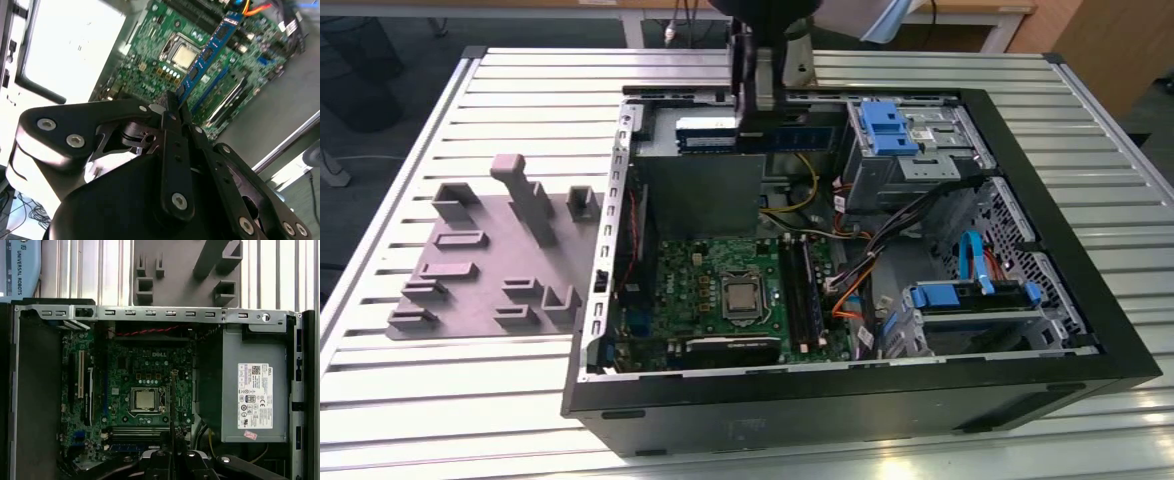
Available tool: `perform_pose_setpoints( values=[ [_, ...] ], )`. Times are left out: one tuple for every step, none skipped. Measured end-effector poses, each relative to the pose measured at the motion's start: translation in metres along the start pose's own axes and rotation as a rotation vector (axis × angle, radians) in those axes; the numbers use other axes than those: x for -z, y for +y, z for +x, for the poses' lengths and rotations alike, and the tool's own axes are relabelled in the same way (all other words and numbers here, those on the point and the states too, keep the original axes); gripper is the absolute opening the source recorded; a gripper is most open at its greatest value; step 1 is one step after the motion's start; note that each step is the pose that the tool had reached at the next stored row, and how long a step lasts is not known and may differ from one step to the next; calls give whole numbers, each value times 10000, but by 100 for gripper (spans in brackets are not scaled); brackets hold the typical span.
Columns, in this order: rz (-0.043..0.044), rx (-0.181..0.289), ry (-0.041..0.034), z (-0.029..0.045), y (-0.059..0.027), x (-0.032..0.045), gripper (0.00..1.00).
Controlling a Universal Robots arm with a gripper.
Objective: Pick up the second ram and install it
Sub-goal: 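Pick up the second ram and move it above second insertion slot, then insert the second ram into the second slot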
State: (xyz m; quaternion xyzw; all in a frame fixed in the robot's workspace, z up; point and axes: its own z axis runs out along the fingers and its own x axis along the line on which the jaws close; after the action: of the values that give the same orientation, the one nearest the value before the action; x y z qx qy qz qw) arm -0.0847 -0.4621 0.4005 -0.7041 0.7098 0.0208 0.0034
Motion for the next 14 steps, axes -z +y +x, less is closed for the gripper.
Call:
perform_pose_setpoints(
  values=[
    [0,0,1,0,-44,1,14],
    [0,-1,1,-1,-88,2,14],
    [0,-1,0,-1,-134,3,14],
    [0,1,0,-2,-183,4,14],
    [-1,0,1,-2,-228,5,14],
    [0,-1,1,-2,-272,6,14],
    [-1,0,0,-3,-315,6,14],
    [0,1,1,-3,-352,7,14],
    [-1,0,2,-3,-380,8,14],
    [0,1,1,-3,-387,8,14],
    [-1,0,1,-3,-386,8,14],
    [0,4,1,-3,-386,8,14],
    [-1,8,1,-3,-387,8,14],
    [0,8,1,-3,-387,8,14]
  ],
)
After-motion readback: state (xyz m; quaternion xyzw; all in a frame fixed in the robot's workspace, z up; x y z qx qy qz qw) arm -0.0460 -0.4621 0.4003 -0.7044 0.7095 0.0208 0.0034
